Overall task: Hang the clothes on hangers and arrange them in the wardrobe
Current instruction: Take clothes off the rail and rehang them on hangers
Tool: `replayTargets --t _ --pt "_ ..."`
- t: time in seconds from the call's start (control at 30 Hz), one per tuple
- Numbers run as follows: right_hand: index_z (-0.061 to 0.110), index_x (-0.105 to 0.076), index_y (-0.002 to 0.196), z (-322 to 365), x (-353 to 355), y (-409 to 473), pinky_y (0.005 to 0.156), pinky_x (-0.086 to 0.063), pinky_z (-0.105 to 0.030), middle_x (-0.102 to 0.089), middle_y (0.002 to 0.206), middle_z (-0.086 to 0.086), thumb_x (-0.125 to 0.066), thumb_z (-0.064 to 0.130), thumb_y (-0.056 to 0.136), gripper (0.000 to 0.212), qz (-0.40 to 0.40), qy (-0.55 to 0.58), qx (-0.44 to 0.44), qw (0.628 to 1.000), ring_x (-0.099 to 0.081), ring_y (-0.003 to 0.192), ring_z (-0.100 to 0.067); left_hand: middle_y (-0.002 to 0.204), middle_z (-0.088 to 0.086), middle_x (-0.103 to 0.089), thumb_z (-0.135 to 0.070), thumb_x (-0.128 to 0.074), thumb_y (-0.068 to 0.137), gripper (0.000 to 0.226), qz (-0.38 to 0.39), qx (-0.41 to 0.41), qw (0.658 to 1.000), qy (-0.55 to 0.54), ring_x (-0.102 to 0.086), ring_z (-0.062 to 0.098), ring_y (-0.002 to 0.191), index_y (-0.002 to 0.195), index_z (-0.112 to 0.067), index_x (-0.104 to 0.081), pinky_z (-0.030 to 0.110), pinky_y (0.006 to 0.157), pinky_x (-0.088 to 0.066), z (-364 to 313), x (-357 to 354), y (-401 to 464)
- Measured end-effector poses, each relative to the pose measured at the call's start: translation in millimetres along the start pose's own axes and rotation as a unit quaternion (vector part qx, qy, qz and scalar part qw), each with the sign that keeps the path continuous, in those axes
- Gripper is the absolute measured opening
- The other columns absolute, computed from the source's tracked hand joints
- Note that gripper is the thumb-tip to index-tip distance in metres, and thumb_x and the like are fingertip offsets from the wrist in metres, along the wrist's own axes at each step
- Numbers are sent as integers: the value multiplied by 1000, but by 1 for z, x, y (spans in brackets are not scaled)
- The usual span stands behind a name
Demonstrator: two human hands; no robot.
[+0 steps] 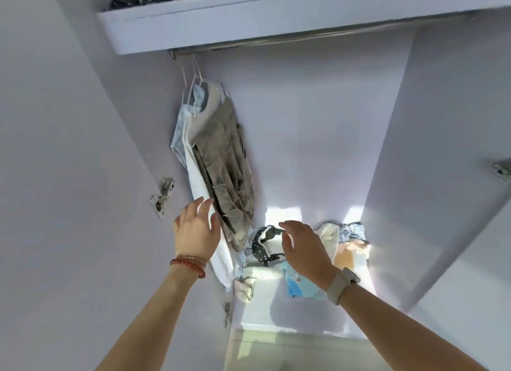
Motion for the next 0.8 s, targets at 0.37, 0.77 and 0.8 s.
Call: replayTargets --t 0.37,0.77,0.8 --pt "11 -48 128 104 -25 263 98 -39 -27 -59 123 -6 -36 11 96 34 75 295 -7 953 -53 115 -21 154 -2 -14 -24 -36 96 57 2 17 1000 23 -14 21 140 147 -17 -11 42 109 -25 35 3 160" --pt "14 -45 73 131 -34 325 34 -26 -13 -31 57 -1 -38 7 94 23 41 508 -266 818 -31 36 -9 155 -9 2 -32 -32 96 57 15 -11 1000 25 -7 17 141 147 -25 -8 38 108 -27 55 -8 162" --pt "15 -47 72 125 -24 328 35 -25 -13 -33 56 0 -36 5 92 25 -2 444 -242 863 -32 40 -11 155 -9 6 -33 -32 96 57 23 -10 999 24 -6 18 141 147 -25 -8 38 108 -28 56 -11 161"
Point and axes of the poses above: each hand's wrist, its own y-axis towards the middle knuckle, its own x-axis out of the back of the hand, z = x × y, the point moved 7 cm from there along y, towards the middle knuckle
